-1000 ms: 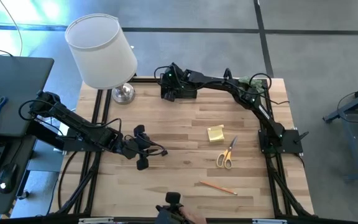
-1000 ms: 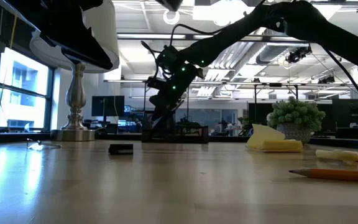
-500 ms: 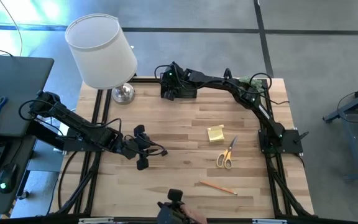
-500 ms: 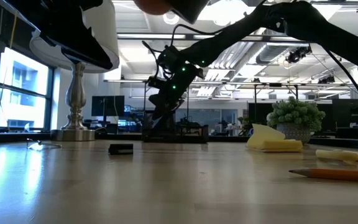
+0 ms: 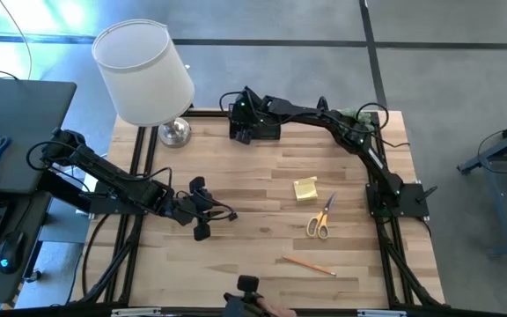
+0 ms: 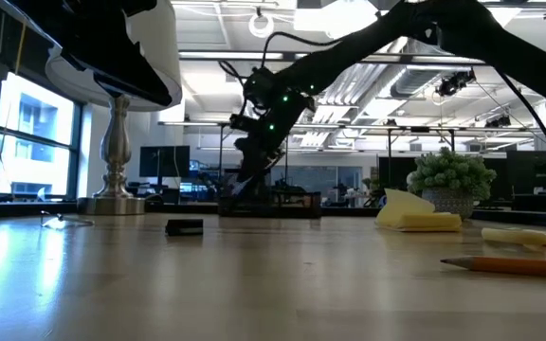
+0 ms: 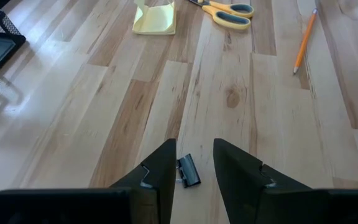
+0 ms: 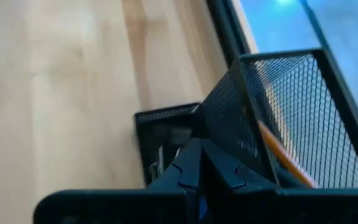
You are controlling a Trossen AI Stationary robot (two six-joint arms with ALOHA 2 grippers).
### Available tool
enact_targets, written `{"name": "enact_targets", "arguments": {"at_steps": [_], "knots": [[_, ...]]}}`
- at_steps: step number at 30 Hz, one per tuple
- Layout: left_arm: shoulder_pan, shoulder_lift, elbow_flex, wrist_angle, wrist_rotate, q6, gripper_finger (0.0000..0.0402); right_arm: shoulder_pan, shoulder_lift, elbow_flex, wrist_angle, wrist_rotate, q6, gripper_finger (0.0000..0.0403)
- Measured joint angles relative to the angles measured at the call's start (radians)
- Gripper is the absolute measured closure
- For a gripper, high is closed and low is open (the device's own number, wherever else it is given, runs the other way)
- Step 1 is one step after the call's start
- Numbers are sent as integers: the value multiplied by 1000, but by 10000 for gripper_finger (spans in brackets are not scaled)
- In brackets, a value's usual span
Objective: Pick and place office supplies into organizer
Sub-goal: Adjust the black desk organizer, then put the orange pencil into the black desk organizer
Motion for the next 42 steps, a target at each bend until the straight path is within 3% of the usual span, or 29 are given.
{"name": "enact_targets", "arguments": {"at_steps": [6, 21, 32, 36, 42], "knots": [[0, 0, 0, 1, 0, 0, 305, 11, -67, 0, -144, -73, 4, 402], [0, 0, 0, 0, 0, -26, 305, 91, -161, -1, -610, -127, 30, 402], [0, 0, 0, -11, 54, -76, 305, 162, -232, -15, -748, -93, 111, 402], [-1, 0, 0, -11, 54, -96, 305, 192, -339, -149, -723, -70, 194, 402], [-33, 0, 0, 1, 10, -105, 305, 246, -624, -570, -423, -43, 346, 402]]}}
